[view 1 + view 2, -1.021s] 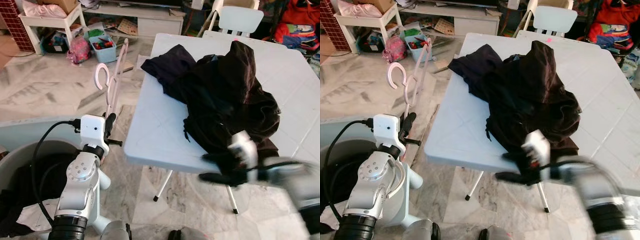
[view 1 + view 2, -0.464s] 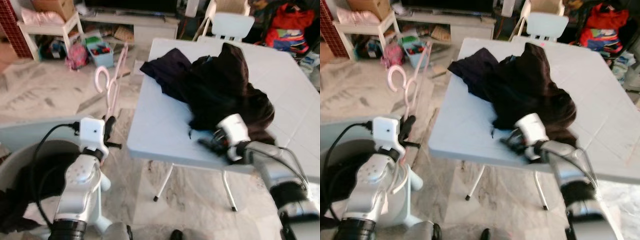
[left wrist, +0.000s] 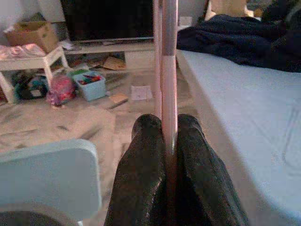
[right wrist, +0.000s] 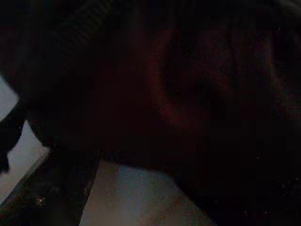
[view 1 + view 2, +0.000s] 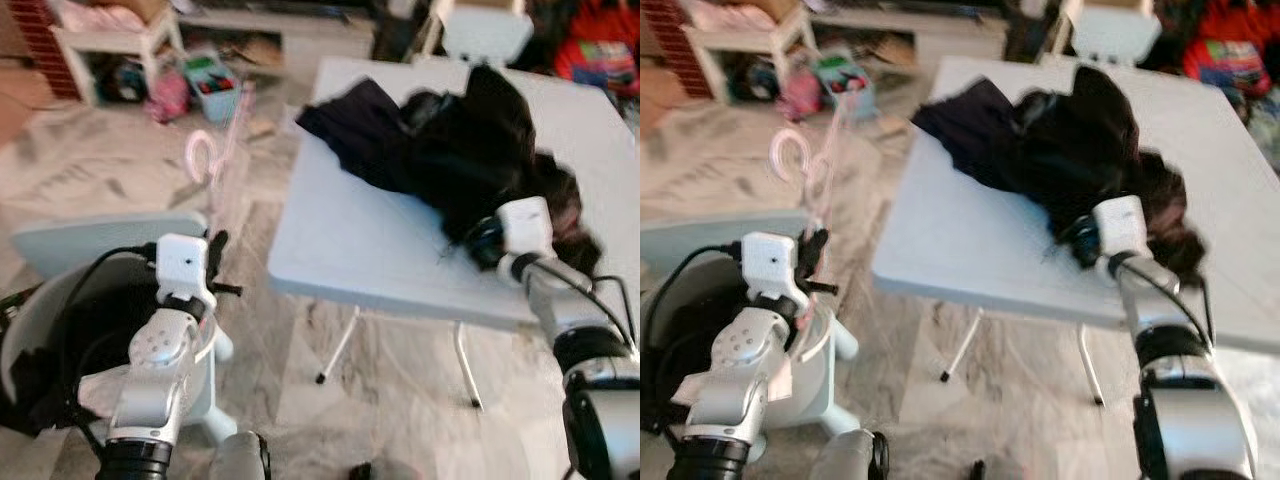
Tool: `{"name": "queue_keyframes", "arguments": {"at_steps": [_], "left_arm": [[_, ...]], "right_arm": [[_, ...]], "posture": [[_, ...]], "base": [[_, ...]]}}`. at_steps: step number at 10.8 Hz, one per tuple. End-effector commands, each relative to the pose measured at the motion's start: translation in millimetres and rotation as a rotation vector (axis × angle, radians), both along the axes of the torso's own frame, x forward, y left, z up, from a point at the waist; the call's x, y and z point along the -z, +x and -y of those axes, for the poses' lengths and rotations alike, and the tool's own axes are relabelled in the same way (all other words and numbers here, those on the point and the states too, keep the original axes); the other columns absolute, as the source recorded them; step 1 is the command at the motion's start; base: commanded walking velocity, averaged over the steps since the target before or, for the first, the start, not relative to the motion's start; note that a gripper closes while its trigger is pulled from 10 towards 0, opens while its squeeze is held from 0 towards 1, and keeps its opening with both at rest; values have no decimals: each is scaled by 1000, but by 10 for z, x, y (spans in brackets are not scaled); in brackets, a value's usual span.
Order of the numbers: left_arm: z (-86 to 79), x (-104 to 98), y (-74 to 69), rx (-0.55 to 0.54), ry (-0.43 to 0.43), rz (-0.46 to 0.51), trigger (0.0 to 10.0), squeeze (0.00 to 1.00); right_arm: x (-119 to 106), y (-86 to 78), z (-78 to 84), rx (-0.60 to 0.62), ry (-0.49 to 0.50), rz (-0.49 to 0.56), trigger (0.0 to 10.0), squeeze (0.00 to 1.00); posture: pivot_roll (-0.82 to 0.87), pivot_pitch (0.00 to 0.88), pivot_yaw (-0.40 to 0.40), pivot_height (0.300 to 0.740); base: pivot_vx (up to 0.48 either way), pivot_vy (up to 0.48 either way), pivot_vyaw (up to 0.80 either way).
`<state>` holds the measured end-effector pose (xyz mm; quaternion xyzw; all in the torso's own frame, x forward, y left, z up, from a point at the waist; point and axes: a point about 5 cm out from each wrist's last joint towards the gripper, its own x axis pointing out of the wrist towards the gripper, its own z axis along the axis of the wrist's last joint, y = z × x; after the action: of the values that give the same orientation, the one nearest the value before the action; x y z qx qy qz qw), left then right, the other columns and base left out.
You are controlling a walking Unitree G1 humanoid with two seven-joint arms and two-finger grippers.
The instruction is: Hang hanger
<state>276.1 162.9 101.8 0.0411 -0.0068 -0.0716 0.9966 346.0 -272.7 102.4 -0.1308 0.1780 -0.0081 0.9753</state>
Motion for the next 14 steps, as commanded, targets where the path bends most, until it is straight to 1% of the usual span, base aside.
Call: {"name": "queue_keyframes", "arguments": {"at_steps": [1, 2, 3, 4, 5, 6, 7, 8, 9, 10, 11, 12, 13, 14], "left_arm": [[27, -59, 28, 5, 2, 17, 10000, 0], [31, -59, 31, 6, 2, 17, 10000, 0], [33, -56, 37, 9, 1, 15, 10000, 0], [43, -63, 43, 14, 1, 15, 10000, 0], [52, -87, 52, 17, 9, 22, 10000, 0], [40, -103, 56, 13, 48, 35, 10000, 0], [61, -135, 93, 10, 74, 52, 10000, 0], [85, -179, 131, 13, 84, 69, 10000, 0], [122, -225, 167, 12, 90, 84, 10000, 0], [149, -249, 170, 28, 85, 87, 10000, 0], [228, -267, 149, 91, 59, 69, 10000, 0], [284, -278, 135, 128, 55, 67, 10000, 0], [338, -319, 135, 151, 76, 96, 10000, 0], [358, -328, 145, 161, 92, 103, 10000, 0]], "right_arm": [[-45, 43, -55, -21, 5, 20, 10000, 945], [-22, 43, -199, -123, 34, 22, 10000, 894], [-7, 8, -371, -277, 25, 40, 10000, 769], [41, -81, -502, -424, 24, 32, 10000, 518], [118, -240, -618, -586, 54, -20, 10000, 243], [176, -542, -714, -839, 74, -105, 10000, 0], [129, -691, -728, -943, 117, -141, 10000, 0], [69, -724, -736, -974, 119, -123, 10000, 0], [-40, -731, -739, -977, 118, -60, 10000, 0], [-175, -815, -800, -1019, 220, -7, 10000, 0], [-409, -854, -908, -1023, 372, 109, 10000, 0], [-497, -795, -942, -982, 371, 187, 10000, 0], [-649, -619, -974, -859, 357, 327, 10000, 0], [-708, -541, -956, -784, 340, 373, 10000, 0]], "posture": [[32, 57, -43, 740], [29, 56, -43, 740], [23, 55, -42, 740], [17, 55, -41, 740], [12, 55, -41, 740], [1, 49, -40, 740], [-6, 38, -39, 740], [-7, 36, -39, 740], [-8, 29, -39, 740], [-15, 31, -37, 740], [-19, 37, -33, 740], [-22, 40, -33, 740], [-21, 41, -34, 740], [-20, 41, -36, 740]], "base": [[0, 0, 0], [0, 0, 0], [0, 0, 0], [0, 0, 0], [0, 0, 0], [0, 0, 0], [0, 0, 0], [0, 0, 0], [0, 0, 0], [0, 0, 0], [0, 0, 0], [0, 0, 0], [0, 0, 0], [0, 0, 0]]}}
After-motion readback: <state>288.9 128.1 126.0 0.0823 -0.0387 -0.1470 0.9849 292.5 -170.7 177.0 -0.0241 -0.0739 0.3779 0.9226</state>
